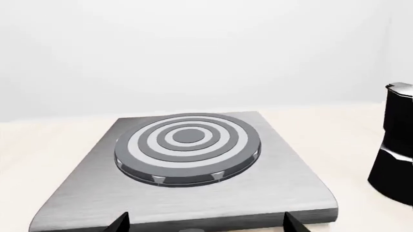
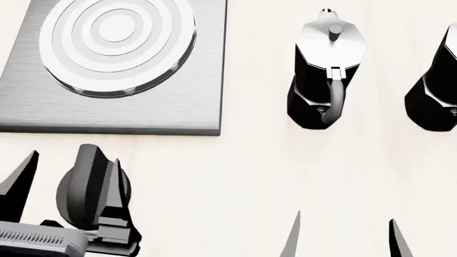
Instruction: Turn off the stove.
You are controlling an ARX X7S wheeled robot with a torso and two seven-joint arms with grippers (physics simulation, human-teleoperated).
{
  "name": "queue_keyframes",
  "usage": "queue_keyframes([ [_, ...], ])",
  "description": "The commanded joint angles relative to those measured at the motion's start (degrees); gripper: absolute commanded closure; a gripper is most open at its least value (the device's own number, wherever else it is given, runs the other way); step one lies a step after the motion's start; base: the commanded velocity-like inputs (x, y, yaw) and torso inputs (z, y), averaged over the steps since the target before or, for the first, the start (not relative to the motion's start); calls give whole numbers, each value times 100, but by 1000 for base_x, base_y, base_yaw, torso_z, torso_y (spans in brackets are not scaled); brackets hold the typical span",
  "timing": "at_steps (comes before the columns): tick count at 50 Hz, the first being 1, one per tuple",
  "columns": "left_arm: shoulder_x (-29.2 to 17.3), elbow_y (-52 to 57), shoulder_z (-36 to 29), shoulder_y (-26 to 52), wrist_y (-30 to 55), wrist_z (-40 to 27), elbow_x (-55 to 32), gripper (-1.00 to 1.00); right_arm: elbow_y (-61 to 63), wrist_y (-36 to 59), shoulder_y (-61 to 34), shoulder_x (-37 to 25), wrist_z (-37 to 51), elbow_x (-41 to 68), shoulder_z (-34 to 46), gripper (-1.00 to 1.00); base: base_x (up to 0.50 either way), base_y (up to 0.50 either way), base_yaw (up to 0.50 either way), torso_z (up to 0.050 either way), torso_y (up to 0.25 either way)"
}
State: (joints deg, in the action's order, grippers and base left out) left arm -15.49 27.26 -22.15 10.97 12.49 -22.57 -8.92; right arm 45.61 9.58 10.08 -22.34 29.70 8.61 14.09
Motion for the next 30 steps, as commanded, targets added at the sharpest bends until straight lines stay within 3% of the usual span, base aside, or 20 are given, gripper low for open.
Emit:
queue_keyframes([
  [1,-13,-253,-24,-92,-169,-48,39,-100,-19,-1,-10,-12,16,2,18,-100,0,0,0,0,0],
  [30,-54,-567,45,-108,-370,-184,41,-100,-46,-18,-13,-50,45,24,72,-100,0,0,0,0,0],
])
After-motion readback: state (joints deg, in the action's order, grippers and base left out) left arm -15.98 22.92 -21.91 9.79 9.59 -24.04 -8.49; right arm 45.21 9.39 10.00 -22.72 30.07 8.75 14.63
